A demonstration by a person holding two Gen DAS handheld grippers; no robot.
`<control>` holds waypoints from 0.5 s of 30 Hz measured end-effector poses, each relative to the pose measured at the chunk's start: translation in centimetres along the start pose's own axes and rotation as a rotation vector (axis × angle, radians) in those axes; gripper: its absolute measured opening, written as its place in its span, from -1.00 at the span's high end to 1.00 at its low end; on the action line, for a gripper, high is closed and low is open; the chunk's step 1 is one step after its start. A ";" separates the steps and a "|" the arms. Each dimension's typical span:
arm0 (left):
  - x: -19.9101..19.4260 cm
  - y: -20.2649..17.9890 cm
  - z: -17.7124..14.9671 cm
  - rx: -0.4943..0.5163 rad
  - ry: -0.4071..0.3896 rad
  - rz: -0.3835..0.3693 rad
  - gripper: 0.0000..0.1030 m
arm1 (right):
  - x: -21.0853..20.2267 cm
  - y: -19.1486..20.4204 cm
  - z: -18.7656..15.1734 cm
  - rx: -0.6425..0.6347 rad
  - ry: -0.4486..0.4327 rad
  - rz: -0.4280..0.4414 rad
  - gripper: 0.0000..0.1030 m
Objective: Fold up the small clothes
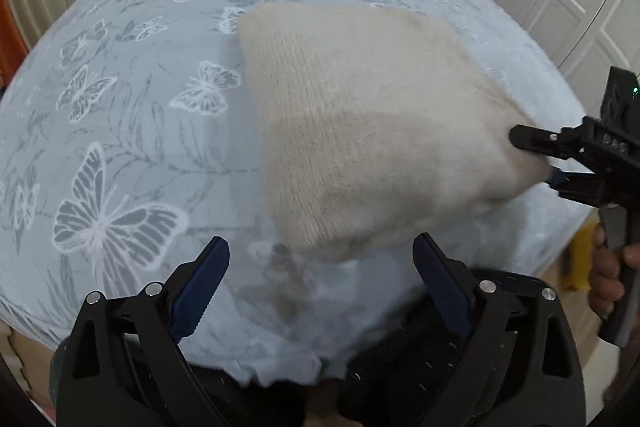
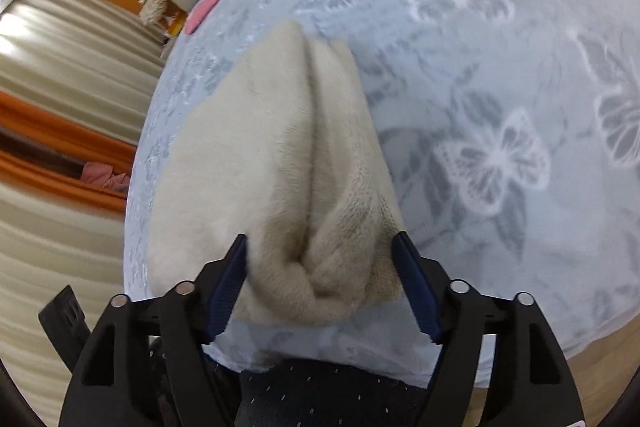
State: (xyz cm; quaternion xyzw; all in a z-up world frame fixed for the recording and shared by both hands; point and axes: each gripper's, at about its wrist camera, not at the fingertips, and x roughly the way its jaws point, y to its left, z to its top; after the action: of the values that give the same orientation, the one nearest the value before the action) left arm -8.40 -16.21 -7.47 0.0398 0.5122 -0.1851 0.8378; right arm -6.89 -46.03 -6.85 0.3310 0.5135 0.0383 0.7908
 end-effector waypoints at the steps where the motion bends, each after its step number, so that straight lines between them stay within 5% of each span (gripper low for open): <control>1: 0.6 0.4 0.2 -0.021 -0.013 0.013 -0.61 | 0.5 -0.1 0.1 0.006 0.004 0.000 -0.50; 4: 2.4 2.8 1.7 -0.175 0.011 -0.136 0.04 | 2.1 -0.5 0.3 0.053 0.015 0.012 -0.42; 6: 2.4 3.4 2.5 -0.234 0.022 -0.169 0.21 | 2.1 -0.1 0.7 0.062 0.020 0.060 0.30; 8: -0.3 3.5 2.9 -0.233 -0.042 -0.175 0.37 | 0.5 1.0 1.0 0.052 0.001 0.156 0.50; 12: -4.2 4.8 2.7 -0.229 -0.101 -0.184 0.52 | -2.1 3.7 0.4 -0.050 -0.042 0.215 0.51; 15: -0.4 5.1 0.7 -0.193 0.038 -0.161 0.50 | 2.1 1.2 -0.6 -0.024 0.042 0.092 0.45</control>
State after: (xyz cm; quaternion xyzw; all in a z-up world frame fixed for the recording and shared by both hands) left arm -6.18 -11.55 -7.47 -0.0787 0.5451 -0.2007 0.8102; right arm -6.10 -43.99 -8.00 0.3441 0.5138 0.0878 0.7810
